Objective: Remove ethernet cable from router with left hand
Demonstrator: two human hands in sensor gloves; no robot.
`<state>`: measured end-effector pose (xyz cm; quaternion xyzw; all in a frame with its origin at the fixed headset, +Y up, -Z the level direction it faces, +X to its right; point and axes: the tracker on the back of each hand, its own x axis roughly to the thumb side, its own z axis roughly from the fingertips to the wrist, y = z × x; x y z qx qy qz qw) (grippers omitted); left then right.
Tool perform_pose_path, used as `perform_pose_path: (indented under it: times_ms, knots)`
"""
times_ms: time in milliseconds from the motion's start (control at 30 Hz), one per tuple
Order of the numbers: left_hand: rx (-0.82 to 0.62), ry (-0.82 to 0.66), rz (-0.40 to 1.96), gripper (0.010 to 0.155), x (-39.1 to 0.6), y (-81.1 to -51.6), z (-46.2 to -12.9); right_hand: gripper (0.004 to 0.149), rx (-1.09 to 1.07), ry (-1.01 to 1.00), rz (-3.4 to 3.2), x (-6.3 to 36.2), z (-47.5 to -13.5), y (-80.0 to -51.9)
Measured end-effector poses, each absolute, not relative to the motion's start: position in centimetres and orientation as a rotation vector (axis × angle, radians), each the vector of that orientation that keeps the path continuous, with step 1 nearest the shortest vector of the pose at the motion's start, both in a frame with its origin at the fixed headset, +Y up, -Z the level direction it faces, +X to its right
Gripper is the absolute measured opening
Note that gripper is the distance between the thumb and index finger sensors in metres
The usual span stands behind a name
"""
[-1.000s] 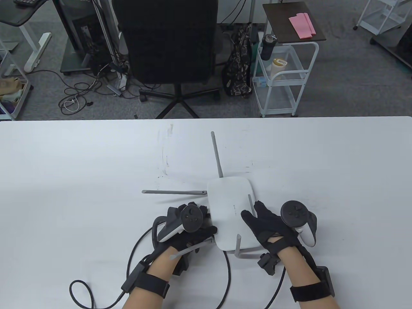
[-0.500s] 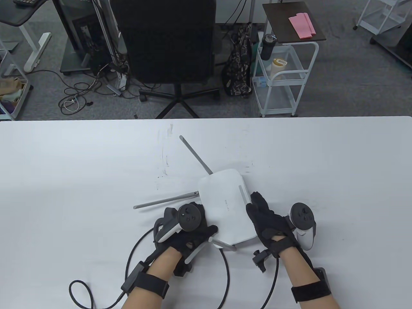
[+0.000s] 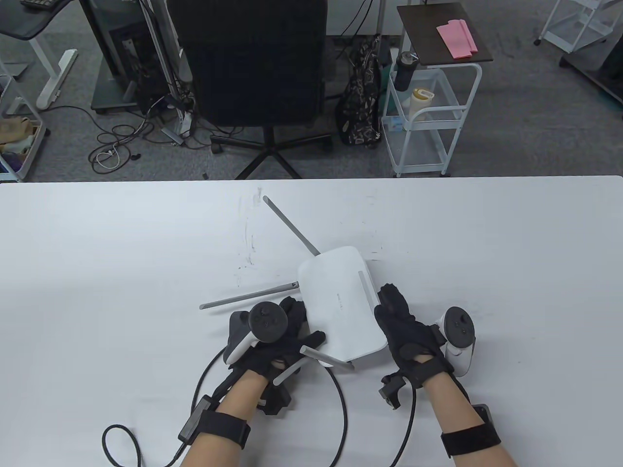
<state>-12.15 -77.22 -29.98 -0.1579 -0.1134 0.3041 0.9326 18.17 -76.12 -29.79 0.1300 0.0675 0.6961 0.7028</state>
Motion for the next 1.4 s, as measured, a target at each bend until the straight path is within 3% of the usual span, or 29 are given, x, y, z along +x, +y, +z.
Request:
perform_pose_path:
  times_ms: [433,1400]
  knots:
    - [-0.205,-0.234,0.767,0.090,-12.8,-76.7,-29.8,0.084,0.276,0.164,1.522,18.4,-30.0,-76.3]
    - [-0.147,-0.306,0.821,0.088,-12.1,-75.3,-29.3,0.081,0.240,0.185,1.492,18.4,-30.1,-76.5]
